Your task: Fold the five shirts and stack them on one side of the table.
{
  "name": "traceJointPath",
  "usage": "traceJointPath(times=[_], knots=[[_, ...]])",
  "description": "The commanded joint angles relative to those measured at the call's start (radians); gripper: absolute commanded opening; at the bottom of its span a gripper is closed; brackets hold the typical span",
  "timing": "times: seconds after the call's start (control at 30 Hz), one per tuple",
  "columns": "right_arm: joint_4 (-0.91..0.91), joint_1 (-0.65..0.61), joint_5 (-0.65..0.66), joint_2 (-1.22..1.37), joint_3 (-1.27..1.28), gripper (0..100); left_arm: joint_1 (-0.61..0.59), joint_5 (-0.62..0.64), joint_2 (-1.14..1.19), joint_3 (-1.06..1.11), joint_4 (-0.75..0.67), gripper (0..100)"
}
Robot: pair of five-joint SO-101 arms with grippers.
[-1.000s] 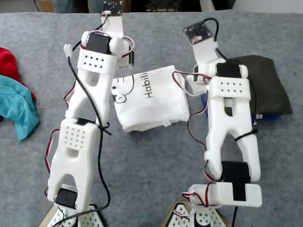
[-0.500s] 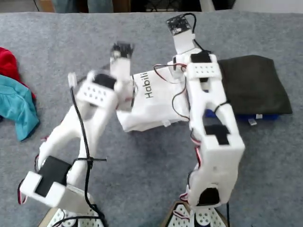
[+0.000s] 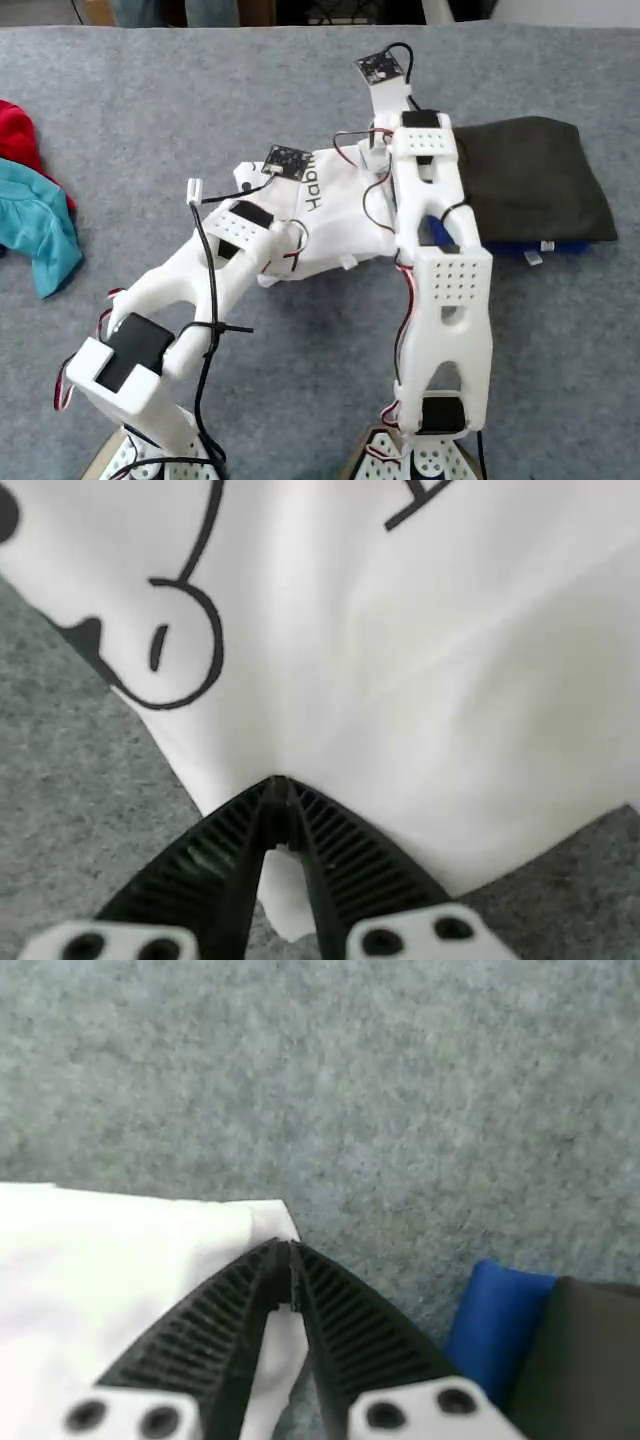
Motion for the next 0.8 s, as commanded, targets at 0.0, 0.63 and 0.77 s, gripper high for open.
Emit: traceJointPath(times=[0.0, 0.63, 0.77], knots=[[0.060, 0.032, -0.006, 0.008, -0.140, 1.5, 0.038, -0.006, -0.006, -0.039, 0.046, 3], [0.707, 0.031, -0.011, 0.007, -0.941, 1.5, -0.341, 0.026, -0.221, -0.504, 0.315, 3], [0.710, 0.071, -0.011, -0.101, -0.918, 1.4, -0.449, 0.086, -0.120, -0.417, 0.244, 13]])
